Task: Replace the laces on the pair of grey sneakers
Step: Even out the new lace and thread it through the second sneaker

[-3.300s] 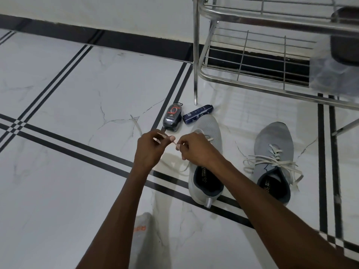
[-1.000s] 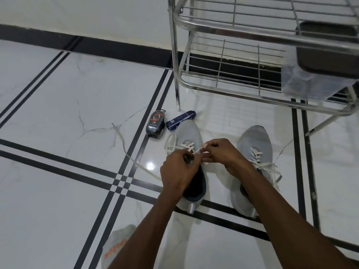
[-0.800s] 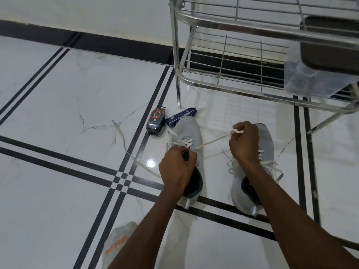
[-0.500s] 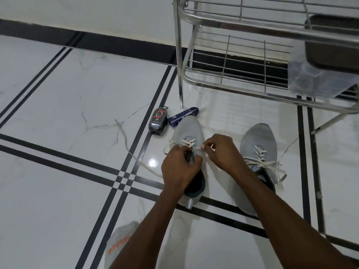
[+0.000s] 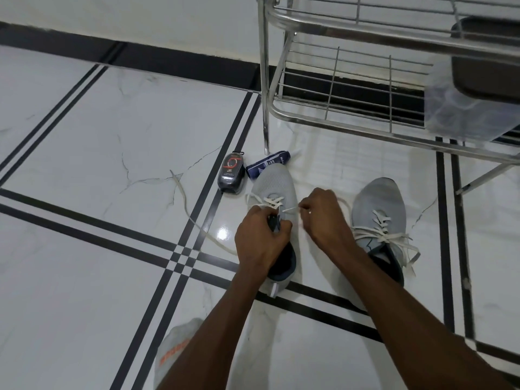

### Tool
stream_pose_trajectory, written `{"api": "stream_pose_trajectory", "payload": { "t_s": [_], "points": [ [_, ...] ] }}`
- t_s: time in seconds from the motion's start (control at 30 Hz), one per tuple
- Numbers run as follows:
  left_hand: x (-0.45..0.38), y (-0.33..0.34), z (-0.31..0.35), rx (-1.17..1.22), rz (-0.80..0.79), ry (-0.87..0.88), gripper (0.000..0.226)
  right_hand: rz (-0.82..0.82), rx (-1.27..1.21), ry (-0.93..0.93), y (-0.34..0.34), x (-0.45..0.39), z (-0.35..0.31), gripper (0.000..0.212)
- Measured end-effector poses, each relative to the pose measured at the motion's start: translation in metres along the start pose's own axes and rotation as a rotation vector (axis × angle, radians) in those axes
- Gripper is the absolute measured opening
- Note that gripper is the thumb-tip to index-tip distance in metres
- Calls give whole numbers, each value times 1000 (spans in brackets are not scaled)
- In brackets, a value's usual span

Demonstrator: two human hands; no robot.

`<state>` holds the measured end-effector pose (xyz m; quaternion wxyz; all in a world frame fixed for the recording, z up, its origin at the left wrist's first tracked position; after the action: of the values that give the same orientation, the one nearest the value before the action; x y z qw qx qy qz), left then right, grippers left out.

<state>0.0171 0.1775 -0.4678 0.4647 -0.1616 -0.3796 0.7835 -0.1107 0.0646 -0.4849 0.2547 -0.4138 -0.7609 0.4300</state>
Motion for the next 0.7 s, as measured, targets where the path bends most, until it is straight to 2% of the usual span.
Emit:
{"api": "stream_pose_trajectory", "payload": {
  "t_s": [0.13, 0.17, 0.2, 0.27, 0.3, 0.37, 0.43, 0.6, 0.7],
  "points": [
    [2, 4, -3, 19, -18, -16, 24, 286, -142, 468, -49, 30, 92, 17],
    [2, 4, -2, 21, -20, -16, 24, 290, -120, 463, -52, 32, 88, 15],
    [1, 3, -2, 24, -17, -14, 24, 249, -55, 385, -49, 27, 72, 25],
    [0, 3, -1, 26, -13, -16, 24, 55, 73, 148, -25, 13, 28, 49],
    [1, 3, 0, 24, -13, -16, 24, -36, 83, 64, -10, 8, 11, 48],
    [1, 2, 0, 15, -8, -11, 26, -134, 56, -22, 12, 1, -10, 28],
    [-1, 0, -2, 3, -8, -9, 26, -167, 52, -5, 22, 0, -6, 21],
    [1, 8, -6, 4, -48, -23, 27, -266, 214, 136, 16, 20, 17, 19],
    [1, 7, -5, 2, -49, -17, 29, -316, 233, 120, 4, 21, 6, 18]
  ]
}}
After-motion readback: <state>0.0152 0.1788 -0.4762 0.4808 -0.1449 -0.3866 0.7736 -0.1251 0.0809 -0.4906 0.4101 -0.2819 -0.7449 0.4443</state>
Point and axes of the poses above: each hand's wrist, its own x-axis away from the middle knuckle, its own y-axis out of the palm, z = x × y, the point moved 9 cm from there along -x, towards the middle knuckle, and after that the axes turned 4 degrees about -z, right-handed, at the moved point
